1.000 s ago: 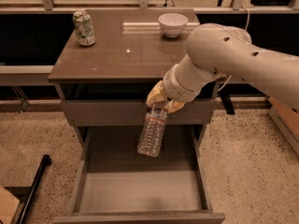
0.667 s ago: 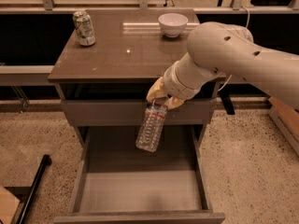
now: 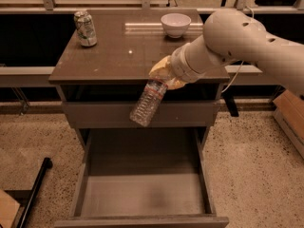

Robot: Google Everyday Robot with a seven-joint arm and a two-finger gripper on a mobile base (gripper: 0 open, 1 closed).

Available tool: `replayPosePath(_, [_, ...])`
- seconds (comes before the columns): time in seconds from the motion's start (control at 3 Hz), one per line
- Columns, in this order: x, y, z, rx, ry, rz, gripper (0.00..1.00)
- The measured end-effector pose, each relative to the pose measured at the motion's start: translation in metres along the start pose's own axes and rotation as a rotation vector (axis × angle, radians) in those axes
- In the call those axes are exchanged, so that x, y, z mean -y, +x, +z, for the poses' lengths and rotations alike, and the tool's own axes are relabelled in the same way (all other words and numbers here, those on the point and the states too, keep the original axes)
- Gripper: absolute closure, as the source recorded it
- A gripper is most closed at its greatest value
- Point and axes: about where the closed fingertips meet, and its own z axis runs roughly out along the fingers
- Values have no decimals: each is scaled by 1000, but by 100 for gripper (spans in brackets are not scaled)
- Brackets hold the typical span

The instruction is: Pick water bottle from middle drawer and place on counter

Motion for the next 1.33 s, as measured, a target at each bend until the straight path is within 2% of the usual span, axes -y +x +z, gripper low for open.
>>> replayPosePath(0.33, [-20,-26,-11,53,-124,59,100])
replayPosePath(0.67, [-46,-54,-24,116,-229,91,100])
replayPosePath(1.0, [-71,-88,-24,205,-293,132,100])
replayPosePath(1.33, [-90,-124,-12,283,-318,194,100])
